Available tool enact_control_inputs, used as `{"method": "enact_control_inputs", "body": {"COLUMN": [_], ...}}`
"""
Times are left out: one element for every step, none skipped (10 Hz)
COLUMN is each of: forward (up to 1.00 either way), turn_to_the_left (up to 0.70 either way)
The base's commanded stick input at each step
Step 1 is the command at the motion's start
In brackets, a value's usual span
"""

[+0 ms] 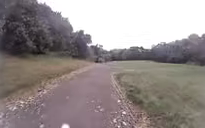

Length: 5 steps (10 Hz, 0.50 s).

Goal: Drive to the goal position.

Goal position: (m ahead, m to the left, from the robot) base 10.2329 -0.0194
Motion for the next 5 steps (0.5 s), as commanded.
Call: {"method": "enact_control_inputs", "body": {"forward": [0.7, 0.7, 0.7, 0.7, 0.7], "turn_to_the_left": [0.0, 0.0, 0.0, 0.0, 0.0]}}
